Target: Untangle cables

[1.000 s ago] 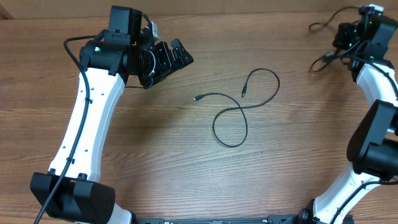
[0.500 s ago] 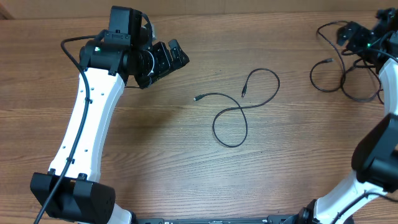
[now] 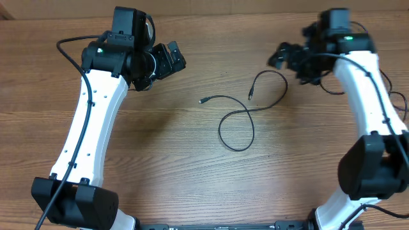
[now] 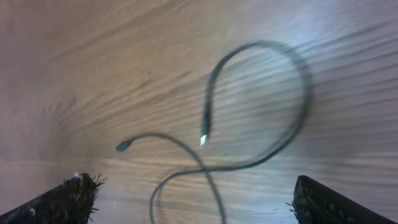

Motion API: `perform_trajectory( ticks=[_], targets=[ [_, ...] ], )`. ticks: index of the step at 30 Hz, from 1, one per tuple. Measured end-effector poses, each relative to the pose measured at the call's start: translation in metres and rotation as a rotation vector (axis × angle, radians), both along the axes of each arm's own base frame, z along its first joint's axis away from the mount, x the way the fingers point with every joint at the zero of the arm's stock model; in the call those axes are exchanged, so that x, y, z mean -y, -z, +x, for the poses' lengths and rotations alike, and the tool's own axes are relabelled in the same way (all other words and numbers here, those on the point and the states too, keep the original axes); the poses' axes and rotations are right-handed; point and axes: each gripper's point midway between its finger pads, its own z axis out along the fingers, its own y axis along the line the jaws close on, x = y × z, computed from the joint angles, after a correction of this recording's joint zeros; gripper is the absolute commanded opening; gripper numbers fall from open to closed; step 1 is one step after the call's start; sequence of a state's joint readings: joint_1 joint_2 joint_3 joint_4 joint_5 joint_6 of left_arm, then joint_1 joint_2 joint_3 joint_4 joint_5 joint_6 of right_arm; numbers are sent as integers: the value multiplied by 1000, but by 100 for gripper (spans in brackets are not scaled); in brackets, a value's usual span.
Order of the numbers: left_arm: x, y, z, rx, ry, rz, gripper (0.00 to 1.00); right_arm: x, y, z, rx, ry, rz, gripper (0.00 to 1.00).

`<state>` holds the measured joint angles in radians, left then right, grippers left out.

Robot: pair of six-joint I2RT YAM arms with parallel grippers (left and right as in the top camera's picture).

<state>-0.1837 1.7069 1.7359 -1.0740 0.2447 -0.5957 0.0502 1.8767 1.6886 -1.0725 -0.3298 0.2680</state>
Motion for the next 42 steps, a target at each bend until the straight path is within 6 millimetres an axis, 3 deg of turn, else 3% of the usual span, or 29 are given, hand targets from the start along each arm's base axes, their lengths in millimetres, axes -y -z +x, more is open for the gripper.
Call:
perform_trajectory(
  ticks=[6,14,42],
  targets=[
    [-5,1,2,4,-15,25,100,-47,26,-28,-80,-91,-30,100],
    [-7,1,2,6,-20,34,99,-76,32,-44,-103,-155,-41,100],
    [-7,2,2,6,-20,35,99,-81,31,-42,-88,-163,-40,100]
  ],
)
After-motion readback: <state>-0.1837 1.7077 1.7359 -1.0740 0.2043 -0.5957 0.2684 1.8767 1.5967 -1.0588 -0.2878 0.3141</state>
